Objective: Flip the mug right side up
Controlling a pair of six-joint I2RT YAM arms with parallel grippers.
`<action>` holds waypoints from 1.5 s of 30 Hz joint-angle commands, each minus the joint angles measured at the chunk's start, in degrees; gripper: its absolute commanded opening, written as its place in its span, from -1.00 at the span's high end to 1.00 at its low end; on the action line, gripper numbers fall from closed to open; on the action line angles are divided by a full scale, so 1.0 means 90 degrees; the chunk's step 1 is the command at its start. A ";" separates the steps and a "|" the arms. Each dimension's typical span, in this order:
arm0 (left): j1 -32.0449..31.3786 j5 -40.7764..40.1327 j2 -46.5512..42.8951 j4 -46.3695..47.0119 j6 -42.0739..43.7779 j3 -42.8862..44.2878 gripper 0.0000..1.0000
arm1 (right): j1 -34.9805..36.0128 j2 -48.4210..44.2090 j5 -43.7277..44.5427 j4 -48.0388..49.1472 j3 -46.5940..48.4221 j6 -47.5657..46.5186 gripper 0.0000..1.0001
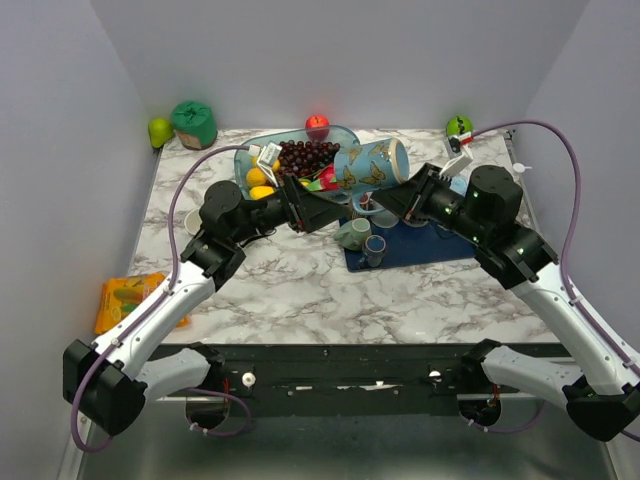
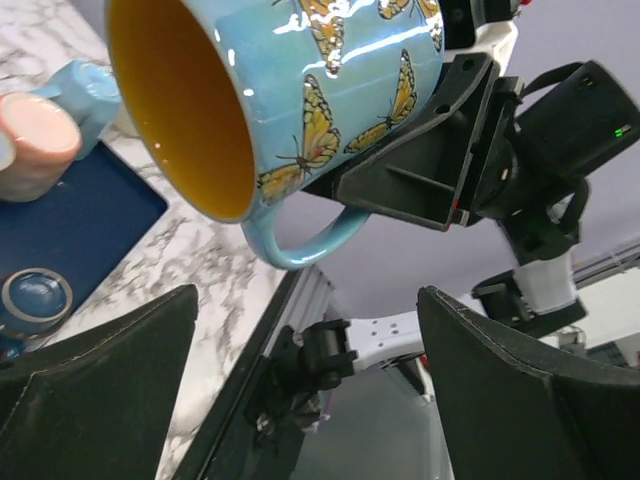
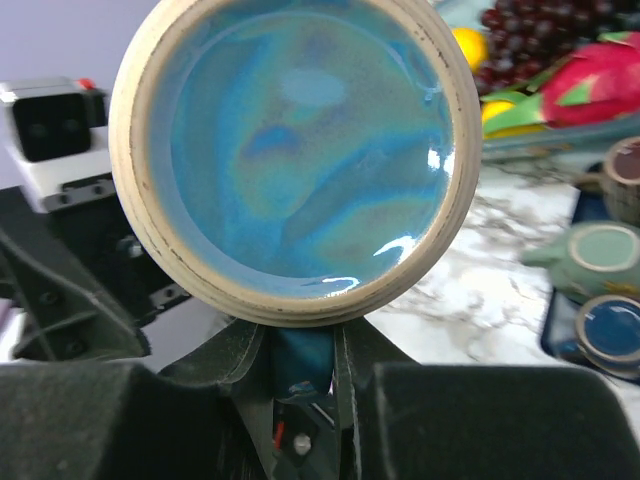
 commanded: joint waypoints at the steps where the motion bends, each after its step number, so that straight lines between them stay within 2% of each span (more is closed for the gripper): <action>1: -0.0134 0.0024 0.0206 0.1303 -0.0646 0.0305 -0.98 | 0.0075 -0.0218 -0.0833 0.2026 0.0327 0.0525 0.99; 5: -0.0212 -0.0064 0.0439 0.1548 -0.0774 0.0607 -0.91 | 0.0094 -0.0179 -0.1088 0.2535 0.0318 0.0789 0.99; 15: -0.0378 -0.0240 0.0909 0.2124 -0.1301 0.1058 -0.03 | 0.0143 -0.0160 -0.1410 0.3657 -0.0063 0.1160 0.99; 22: -0.0447 -0.0562 0.0968 0.2358 -0.1428 0.1116 0.33 | 0.0211 -0.0121 -0.1645 0.4244 -0.0434 0.1248 0.99; 25: -0.0466 -0.0592 0.1045 0.2378 -0.1448 0.1194 0.33 | 0.0241 -0.0062 -0.1694 0.4274 -0.0483 0.1199 0.99; 26: -0.0476 -0.0582 0.1094 0.2388 -0.1457 0.1243 0.29 | 0.0241 -0.0043 -0.1704 0.4245 -0.0493 0.1151 0.99; 27: -0.0505 -0.0582 0.1133 0.2427 -0.1487 0.1263 0.16 | 0.0260 -0.0043 -0.1704 0.4235 -0.0493 0.1112 0.99; 30: -0.0535 -0.0582 0.1212 0.2495 -0.1516 0.1312 0.03 | 0.0299 0.0026 -0.1674 0.4128 -0.0503 0.1014 0.99; 32: -0.0554 -0.0591 0.1250 0.2495 -0.1516 0.1351 0.04 | 0.0309 0.0045 -0.1635 0.4030 -0.0532 0.0985 0.99; 35: -0.0545 -0.0718 0.1222 0.2495 -0.1487 0.1312 0.50 | 0.0319 -0.0013 -0.1499 0.3972 -0.0649 0.0946 0.99; 36: -0.0554 -0.0767 0.1212 0.2428 -0.1458 0.1302 0.89 | 0.0319 -0.0042 -0.1460 0.3952 -0.0678 0.0926 0.99; 37: -0.0545 -0.0816 0.1183 0.2369 -0.1429 0.1273 1.00 | 0.0319 -0.0062 -0.1382 0.3817 -0.0688 0.0897 0.99; 43: -0.0545 -0.1372 0.0831 0.1618 -0.0814 0.1165 1.00 | 0.0319 -0.0179 -0.1041 0.3348 -0.0835 0.0770 0.99; 45: -0.0554 -0.1547 0.0694 0.1006 -0.0396 0.1252 1.00 | 0.0319 -0.0199 -0.0962 0.3230 -0.0913 0.0740 0.81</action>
